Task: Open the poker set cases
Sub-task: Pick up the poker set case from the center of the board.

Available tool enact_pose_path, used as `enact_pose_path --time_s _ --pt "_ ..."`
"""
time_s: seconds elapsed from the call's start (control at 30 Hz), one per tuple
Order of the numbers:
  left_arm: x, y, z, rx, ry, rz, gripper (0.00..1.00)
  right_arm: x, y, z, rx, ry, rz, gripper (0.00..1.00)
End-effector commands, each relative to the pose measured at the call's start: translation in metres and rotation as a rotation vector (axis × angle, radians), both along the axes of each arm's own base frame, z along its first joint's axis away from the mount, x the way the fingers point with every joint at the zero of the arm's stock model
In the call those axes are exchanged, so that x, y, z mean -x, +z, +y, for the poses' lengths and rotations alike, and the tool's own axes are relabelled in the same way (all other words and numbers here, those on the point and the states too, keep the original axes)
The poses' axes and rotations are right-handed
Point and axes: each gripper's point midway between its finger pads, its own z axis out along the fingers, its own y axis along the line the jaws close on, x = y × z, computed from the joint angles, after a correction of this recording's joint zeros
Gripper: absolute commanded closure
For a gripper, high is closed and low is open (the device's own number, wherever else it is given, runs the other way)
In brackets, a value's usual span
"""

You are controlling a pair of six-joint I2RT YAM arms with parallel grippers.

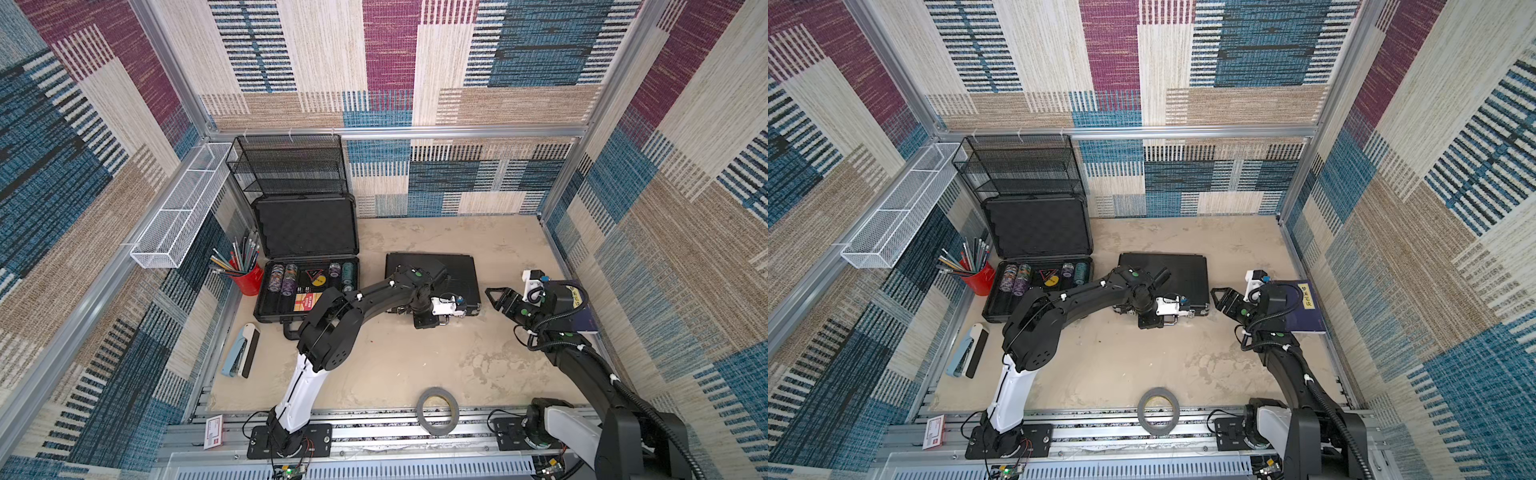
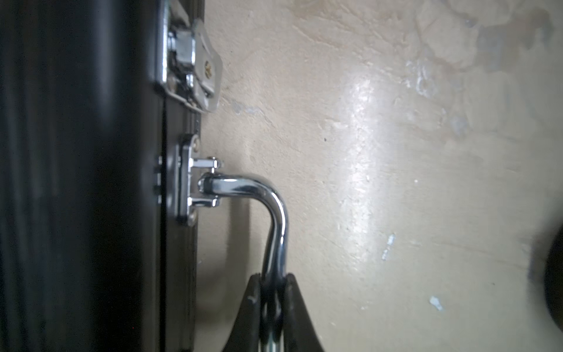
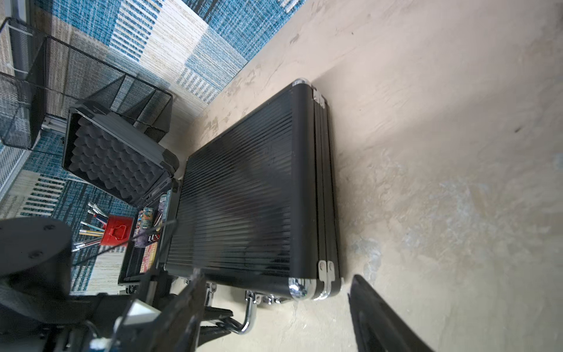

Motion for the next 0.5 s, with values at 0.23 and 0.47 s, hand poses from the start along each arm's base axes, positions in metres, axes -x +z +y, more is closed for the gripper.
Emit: enact_pose_path --time_s 0.23,0.47 --pt "0.003 0.058 -0.035 0.173 0.049 0.102 1.00 0.024 -0.013 0.016 -0.078 0.064 0.036 0.24" --pt "0.004 0.074 -0.048 0.240 0.054 0.138 1.00 0.035 -0.005 0.032 -0.260 0.092 0.012 0.24"
